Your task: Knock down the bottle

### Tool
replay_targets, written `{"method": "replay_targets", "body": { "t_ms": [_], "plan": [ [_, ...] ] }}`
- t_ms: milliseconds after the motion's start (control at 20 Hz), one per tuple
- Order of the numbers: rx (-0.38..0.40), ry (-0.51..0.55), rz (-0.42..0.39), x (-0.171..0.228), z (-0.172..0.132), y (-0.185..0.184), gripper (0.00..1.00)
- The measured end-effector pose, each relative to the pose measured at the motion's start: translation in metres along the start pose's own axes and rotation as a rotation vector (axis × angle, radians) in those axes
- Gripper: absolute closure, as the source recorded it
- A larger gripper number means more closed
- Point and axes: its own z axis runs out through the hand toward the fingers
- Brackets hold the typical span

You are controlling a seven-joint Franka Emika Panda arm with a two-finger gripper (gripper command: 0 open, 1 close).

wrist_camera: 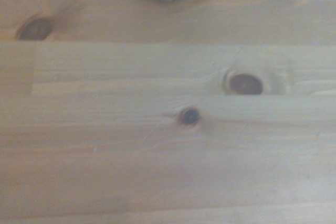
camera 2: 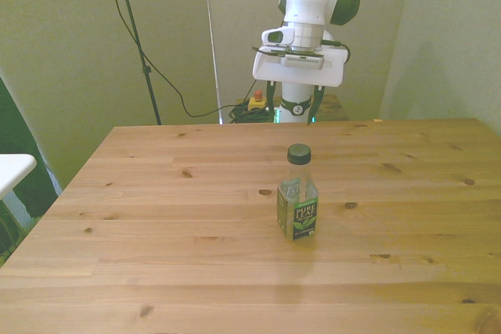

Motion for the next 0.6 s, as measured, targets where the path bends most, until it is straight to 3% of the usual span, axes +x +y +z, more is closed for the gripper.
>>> {"method": "replay_targets", "body": {
  "t_ms": [300,600],
  "plan": [
    [0.037,0.096,0.035,0.059,-0.008,-0.006,1.00],
    [0.068,0.120,0.062,0.089,0.004,-0.040,1.00]
  ]
}}
